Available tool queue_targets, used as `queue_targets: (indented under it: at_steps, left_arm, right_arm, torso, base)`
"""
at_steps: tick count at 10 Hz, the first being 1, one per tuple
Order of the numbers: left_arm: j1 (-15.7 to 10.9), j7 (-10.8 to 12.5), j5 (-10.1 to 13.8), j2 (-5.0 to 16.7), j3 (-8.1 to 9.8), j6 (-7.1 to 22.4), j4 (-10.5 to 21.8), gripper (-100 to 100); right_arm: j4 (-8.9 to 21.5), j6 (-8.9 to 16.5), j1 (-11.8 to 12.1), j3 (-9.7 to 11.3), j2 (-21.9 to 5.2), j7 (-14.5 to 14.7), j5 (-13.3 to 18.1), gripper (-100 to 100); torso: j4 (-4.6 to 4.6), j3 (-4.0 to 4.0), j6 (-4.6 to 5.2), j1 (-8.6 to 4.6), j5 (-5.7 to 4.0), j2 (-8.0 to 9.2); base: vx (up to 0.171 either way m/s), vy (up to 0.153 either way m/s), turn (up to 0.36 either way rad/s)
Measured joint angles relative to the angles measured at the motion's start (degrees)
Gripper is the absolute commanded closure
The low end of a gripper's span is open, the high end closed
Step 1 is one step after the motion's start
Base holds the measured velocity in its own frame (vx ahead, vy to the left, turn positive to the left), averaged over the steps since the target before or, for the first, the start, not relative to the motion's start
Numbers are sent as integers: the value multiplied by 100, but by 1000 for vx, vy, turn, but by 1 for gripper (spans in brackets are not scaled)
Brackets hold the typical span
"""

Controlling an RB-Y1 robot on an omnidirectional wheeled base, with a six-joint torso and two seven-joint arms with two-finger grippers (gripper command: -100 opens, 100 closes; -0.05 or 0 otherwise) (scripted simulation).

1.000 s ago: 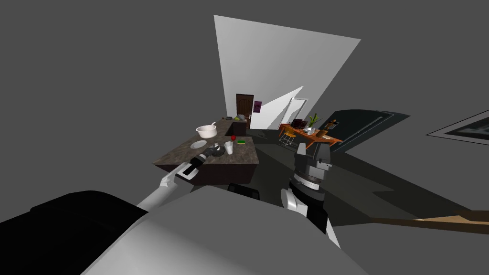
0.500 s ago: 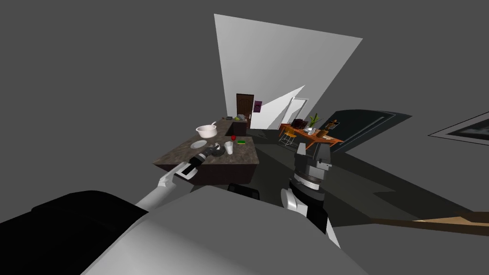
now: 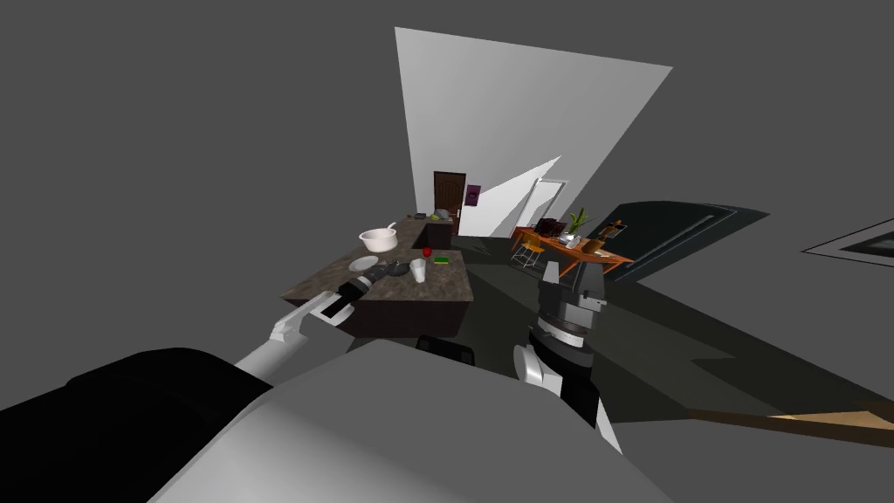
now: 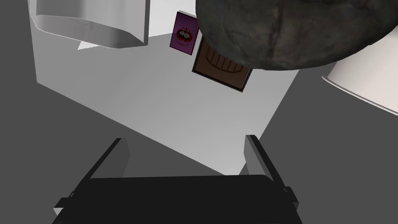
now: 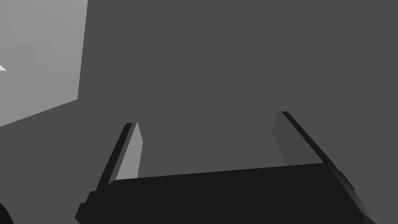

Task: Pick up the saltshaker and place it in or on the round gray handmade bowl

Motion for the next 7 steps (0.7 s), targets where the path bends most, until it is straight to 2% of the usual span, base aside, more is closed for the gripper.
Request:
queue_targets:
  at_steps: [1, 2, 7]
  left_arm:
    - [40, 75, 37, 107, 35, 48, -89, -100]
    - [42, 92, 41, 117, 39, 57, -97, 0]
    - [42, 91, 41, 116, 39, 56, -97, 0]
  right_arm:
    - [0, 0, 0, 0, 0, 0, 0, 0]
    - [0, 0, 0, 0, 0, 0, 0, 0]
    - [0, 0, 0, 0, 0, 0, 0, 0]
  torso:
    - [0, -1, 1, 0, 0, -1]
    - [0, 0, 1, 5, 2, 0]
    - [1, 2, 1, 11, 3, 4]
  base:
    - [7, -12, 7]
    - [0, 0, 0]
    - [0, 0, 0]
